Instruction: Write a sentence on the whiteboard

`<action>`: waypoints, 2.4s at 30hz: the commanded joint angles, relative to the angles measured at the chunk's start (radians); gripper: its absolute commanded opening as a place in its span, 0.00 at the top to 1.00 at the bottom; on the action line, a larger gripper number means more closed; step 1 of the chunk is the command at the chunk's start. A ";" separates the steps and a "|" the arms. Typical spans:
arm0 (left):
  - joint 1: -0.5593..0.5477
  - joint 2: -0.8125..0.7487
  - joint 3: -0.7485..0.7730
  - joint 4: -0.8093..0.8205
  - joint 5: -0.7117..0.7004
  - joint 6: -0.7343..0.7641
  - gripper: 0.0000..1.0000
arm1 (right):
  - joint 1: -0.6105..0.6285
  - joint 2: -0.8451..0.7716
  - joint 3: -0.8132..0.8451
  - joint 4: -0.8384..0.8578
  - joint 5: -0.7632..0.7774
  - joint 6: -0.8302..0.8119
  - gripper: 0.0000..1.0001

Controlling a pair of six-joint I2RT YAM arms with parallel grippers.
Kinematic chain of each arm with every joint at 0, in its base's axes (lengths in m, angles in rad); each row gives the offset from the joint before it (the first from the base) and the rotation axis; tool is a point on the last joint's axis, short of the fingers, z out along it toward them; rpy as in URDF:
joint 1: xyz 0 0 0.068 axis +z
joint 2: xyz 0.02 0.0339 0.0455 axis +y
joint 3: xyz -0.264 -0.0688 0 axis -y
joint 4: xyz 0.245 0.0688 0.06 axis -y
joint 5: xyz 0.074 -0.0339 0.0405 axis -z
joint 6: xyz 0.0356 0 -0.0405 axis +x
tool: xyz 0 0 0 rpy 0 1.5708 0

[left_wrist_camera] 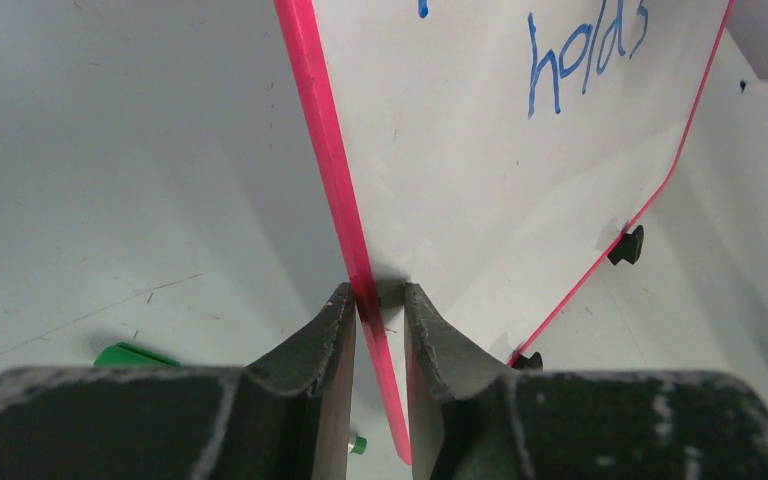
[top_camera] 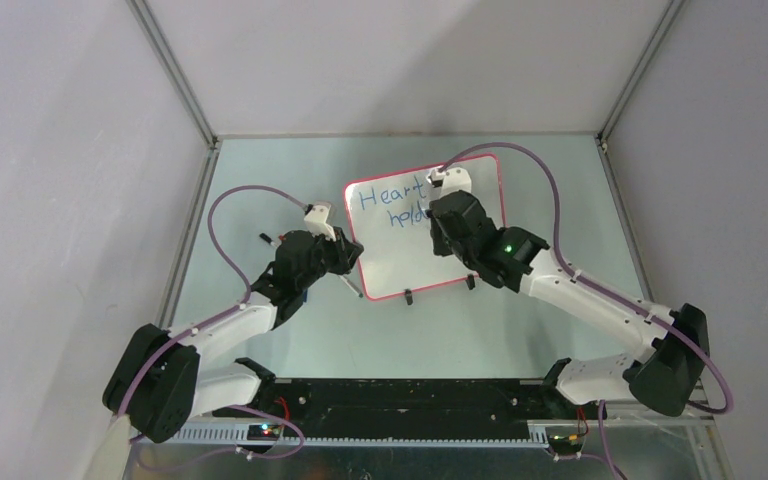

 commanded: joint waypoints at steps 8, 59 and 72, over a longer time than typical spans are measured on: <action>-0.006 -0.015 0.018 0.010 0.001 0.016 0.74 | -0.035 0.017 0.004 0.092 -0.006 0.001 1.00; -0.007 0.006 0.012 0.028 0.037 0.038 0.74 | 0.010 -0.025 -0.089 0.256 -0.079 -0.097 1.00; -0.007 0.018 0.026 0.017 0.051 0.049 0.86 | 0.027 -0.017 -0.116 0.268 -0.052 -0.103 1.00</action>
